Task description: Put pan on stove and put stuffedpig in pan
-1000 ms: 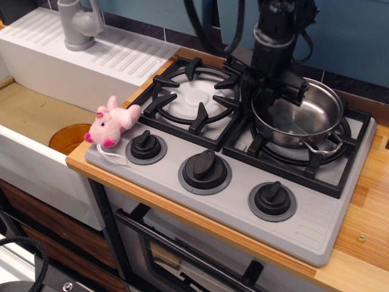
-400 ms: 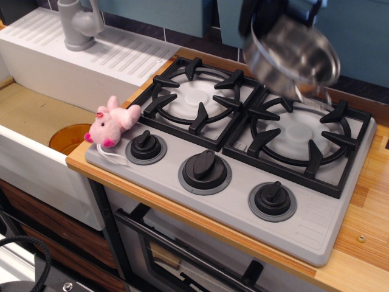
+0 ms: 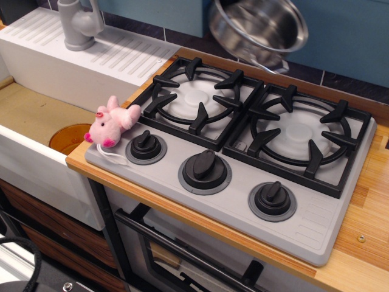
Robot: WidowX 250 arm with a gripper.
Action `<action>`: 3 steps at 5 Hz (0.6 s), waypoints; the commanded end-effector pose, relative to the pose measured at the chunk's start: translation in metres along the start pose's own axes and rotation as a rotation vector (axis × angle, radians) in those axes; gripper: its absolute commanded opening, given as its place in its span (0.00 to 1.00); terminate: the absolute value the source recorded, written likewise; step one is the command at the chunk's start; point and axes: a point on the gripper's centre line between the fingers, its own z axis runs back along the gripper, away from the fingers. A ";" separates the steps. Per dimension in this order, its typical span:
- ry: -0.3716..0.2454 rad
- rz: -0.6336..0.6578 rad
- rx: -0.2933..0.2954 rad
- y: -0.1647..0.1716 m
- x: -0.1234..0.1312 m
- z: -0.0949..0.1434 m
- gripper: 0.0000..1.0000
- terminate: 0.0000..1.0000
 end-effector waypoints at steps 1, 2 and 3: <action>-0.083 0.000 0.012 0.038 -0.017 -0.002 0.00 0.00; -0.110 -0.012 -0.001 0.050 -0.018 -0.021 0.00 0.00; -0.154 -0.030 -0.037 0.060 -0.012 -0.045 0.00 0.00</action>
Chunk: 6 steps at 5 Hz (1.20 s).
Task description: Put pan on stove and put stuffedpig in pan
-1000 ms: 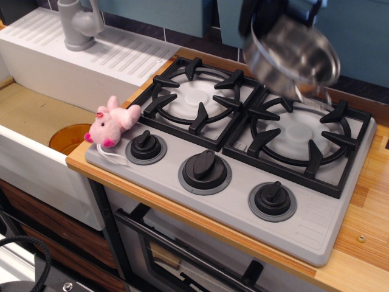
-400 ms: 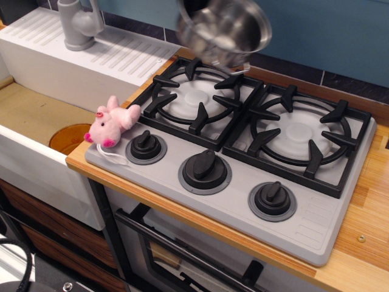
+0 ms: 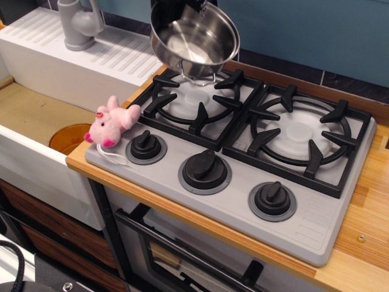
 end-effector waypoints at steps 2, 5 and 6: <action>-0.167 -0.008 -0.017 0.020 0.021 -0.042 0.00 0.00; -0.199 0.022 -0.065 -0.011 0.032 -0.079 0.00 0.00; -0.201 0.015 -0.066 -0.011 0.031 -0.074 1.00 0.00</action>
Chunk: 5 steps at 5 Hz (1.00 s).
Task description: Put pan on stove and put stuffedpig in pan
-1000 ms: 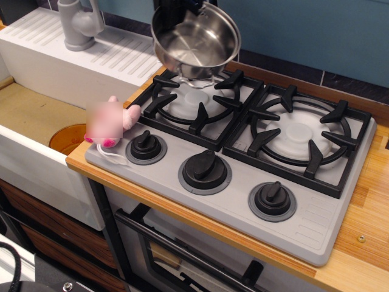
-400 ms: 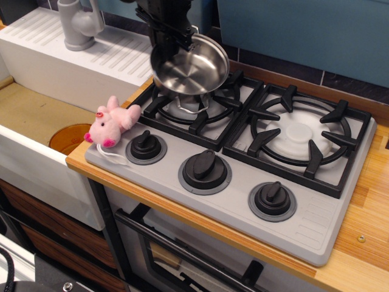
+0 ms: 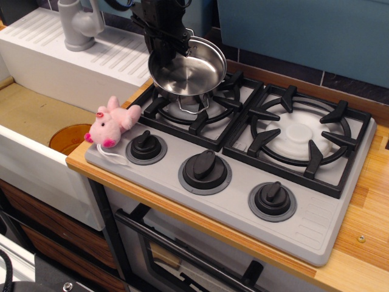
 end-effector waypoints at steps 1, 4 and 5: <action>0.007 -0.025 -0.013 -0.011 0.009 0.023 1.00 0.00; 0.095 -0.034 0.020 -0.008 0.004 0.089 1.00 0.00; 0.109 -0.066 0.049 -0.007 0.007 0.107 1.00 0.00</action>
